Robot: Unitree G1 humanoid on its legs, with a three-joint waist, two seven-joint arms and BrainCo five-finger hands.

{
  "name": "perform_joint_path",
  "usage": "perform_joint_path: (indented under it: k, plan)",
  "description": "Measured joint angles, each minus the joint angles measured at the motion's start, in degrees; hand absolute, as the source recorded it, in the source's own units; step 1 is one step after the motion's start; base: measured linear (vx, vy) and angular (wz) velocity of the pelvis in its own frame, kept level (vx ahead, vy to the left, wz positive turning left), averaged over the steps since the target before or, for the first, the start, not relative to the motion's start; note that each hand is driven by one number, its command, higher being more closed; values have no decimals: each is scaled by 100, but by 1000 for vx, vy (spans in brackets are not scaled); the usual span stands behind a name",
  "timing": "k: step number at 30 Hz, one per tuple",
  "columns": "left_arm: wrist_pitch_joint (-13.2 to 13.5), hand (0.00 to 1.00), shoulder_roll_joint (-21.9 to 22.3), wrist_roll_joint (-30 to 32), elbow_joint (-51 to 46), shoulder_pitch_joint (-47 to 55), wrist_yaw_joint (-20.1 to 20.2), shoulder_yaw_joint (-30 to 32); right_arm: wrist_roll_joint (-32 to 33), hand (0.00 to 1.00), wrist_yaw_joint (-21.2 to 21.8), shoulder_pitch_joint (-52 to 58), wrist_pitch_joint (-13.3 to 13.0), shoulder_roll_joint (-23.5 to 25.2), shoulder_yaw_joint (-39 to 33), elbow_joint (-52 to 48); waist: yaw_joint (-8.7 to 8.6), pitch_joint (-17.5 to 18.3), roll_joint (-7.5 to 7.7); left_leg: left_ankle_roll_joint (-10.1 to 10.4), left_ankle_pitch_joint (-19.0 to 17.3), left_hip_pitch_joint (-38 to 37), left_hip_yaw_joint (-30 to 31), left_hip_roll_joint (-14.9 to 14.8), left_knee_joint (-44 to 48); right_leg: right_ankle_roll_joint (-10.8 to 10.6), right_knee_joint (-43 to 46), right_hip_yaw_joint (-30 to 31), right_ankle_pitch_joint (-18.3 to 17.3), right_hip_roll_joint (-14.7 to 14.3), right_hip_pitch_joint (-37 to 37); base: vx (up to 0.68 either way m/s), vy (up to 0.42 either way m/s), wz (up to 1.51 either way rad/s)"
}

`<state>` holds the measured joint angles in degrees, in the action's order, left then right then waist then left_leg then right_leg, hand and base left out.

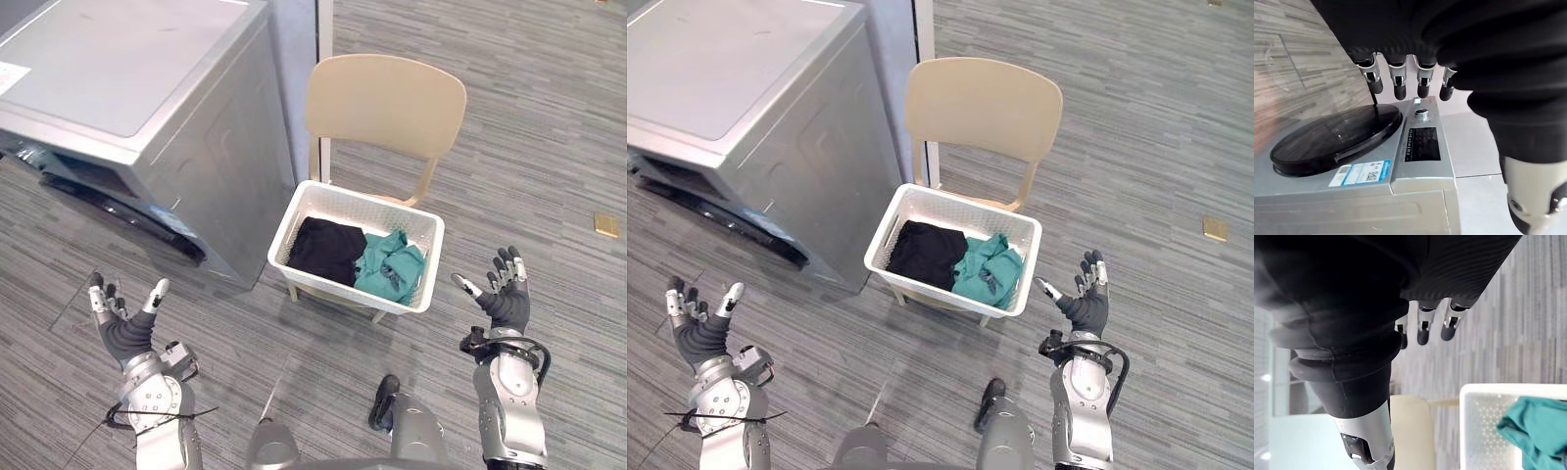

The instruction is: Pick up the laundry basket with both hands and put the clothes into the washing machine.

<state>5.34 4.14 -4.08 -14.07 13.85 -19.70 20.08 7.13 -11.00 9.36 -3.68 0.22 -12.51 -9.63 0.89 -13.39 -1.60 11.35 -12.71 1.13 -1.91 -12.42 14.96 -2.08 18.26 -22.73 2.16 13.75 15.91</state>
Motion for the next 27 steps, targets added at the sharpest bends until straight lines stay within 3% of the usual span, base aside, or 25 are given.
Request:
perform_joint_path:
  k: [2,3,5,7,8,9,11,12,13,15,17,19,20,21,24,27]
  plan:
    - [-16,0,-31,2,165,-69,46,20,-2,0,-1,76,19,27,39,0,33,-6,28,-344,-82,136,-60,299,110,-200,-592,601,950,90,-78,-377,396,-5]
    - [-7,0,-24,5,163,-26,56,54,-3,0,-1,60,18,62,47,-11,54,-9,18,-479,-99,140,-142,288,109,-292,-655,812,1039,73,-112,-367,321,1]
    - [-3,0,-31,6,334,-30,57,49,-7,0,-5,159,23,125,177,2,34,-20,23,-697,18,150,-100,387,146,-179,1197,1232,-399,-14,-107,-319,165,28]
    - [-3,0,0,5,332,92,56,11,-29,0,-2,191,21,138,312,-21,65,46,135,-742,229,169,117,507,8,-235,2163,1376,-1231,-273,-479,-300,18,47]
    - [-8,0,5,2,334,138,56,-72,-51,0,-1,228,9,152,360,-135,157,119,254,-759,313,275,248,609,-69,-286,2231,1520,-1637,-498,-780,-257,-98,48]
    - [-9,0,4,0,334,148,56,-122,-55,0,1,238,2,151,385,-208,194,153,308,-746,364,369,306,657,-67,-300,2146,1595,-1826,-596,-906,-257,-146,48]
    - [-28,0,-8,-3,336,176,64,-304,-60,0,-2,244,-47,149,461,-496,333,286,432,-701,560,860,505,868,-77,-219,1070,1971,-2328,-803,-1217,-279,-114,46]
    - [-28,0,-9,-2,335,188,70,-344,-59,0,-7,249,-58,151,473,-532,341,307,436,-707,610,958,518,901,-120,-67,732,1971,-2467,-835,-1296,-279,-76,63]
    - [-60,0,-11,0,395,235,81,-488,-46,0,-9,254,-93,89,477,-513,317,286,239,-749,795,1057,710,853,-266,17,579,1820,-2342,-910,-1236,-155,-44,52]
    - [-56,0,-5,-2,390,343,71,-499,-22,0,-11,348,-115,91,545,-511,322,287,151,-786,1097,1061,874,839,-373,57,621,1649,-2305,-942,-1242,-146,-80,54]
    - [-52,0,-1,-67,390,387,74,-521,59,0,-17,472,-151,80,556,-521,320,291,135,-616,1287,1148,918,848,-252,92,722,1353,-2332,-897,-1292,-126,-53,69]
    - [-52,0,-2,-178,396,387,101,-690,139,0,-13,425,-220,71,520,-533,302,249,232,-1095,1659,1328,157,872,-294,95,805,1026,-2330,-681,-1280,-75,32,85]
    - [-51,0,-2,-199,395,385,136,-747,147,0,-6,389,-231,97,516,-535,304,213,292,-1526,1469,1387,-428,815,-221,109,806,865,-2307,-562,-1283,-63,69,70]
    - [-52,0,0,-210,401,390,165,-746,175,0,-1,386,-237,93,521,-540,303,200,308,-1571,1328,1465,-621,733,-45,109,816,789,-2303,-548,-1290,-61,113,69]
    - [-50,0,-2,-315,477,391,198,-704,253,0,4,393,-243,104,515,-537,309,175,322,-1532,1098,1775,-585,418,946,57,894,446,-2274,-329,-1430,3,195,56]
    - [-54,0,-1,-328,593,392,206,-717,355,0,6,458,-252,103,348,-534,291,198,211,-1336,882,1824,-613,126,1265,-356,650,184,-2193,-73,-1748,65,370,52]
